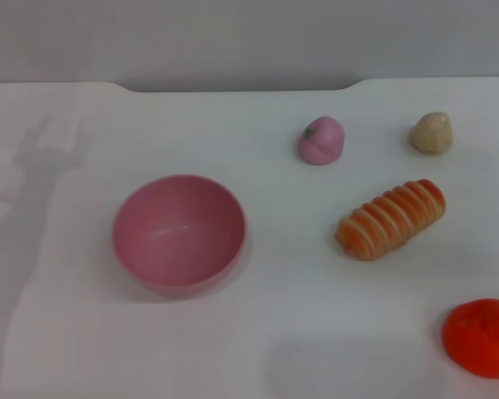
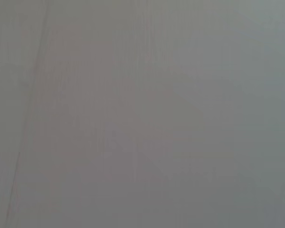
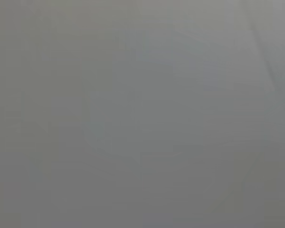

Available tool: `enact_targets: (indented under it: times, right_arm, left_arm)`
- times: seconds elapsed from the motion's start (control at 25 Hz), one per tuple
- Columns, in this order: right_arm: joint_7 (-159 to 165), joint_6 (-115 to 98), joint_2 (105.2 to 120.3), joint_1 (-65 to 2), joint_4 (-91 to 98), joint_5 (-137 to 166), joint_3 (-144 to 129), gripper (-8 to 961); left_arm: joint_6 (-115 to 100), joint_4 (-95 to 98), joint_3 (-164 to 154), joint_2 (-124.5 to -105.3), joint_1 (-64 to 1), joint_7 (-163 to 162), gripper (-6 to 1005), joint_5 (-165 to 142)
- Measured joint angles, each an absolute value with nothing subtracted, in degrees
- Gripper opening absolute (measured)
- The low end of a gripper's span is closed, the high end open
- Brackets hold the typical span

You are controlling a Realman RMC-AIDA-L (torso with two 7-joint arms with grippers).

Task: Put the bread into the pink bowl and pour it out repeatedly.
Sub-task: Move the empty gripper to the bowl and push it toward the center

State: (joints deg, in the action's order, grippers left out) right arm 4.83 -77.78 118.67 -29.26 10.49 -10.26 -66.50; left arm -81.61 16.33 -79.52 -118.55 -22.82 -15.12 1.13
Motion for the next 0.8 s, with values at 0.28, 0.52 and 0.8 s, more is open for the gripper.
enact_targets:
  times: [0.28,0.52,0.8]
  right_arm:
    - [0.55,-71.95,118.57,-30.72,11.0,-9.94,-66.48,546]
    - [-0.8,-71.28,118.49,-31.53,11.0,-9.75,-66.85,546]
    - [-0.91,-71.1,118.47,-32.0,11.06,-9.64,-67.0,546]
  left_arm:
    - [-80.33,16.26,-79.64,-118.58,-22.83,-15.79,599,1.15]
    - [-78.94,16.44,-79.7,-118.41,-22.8,-17.96,599,1.14]
    - [-69.39,20.15,-80.71,-117.85,-23.51,-21.81,596,0.61]
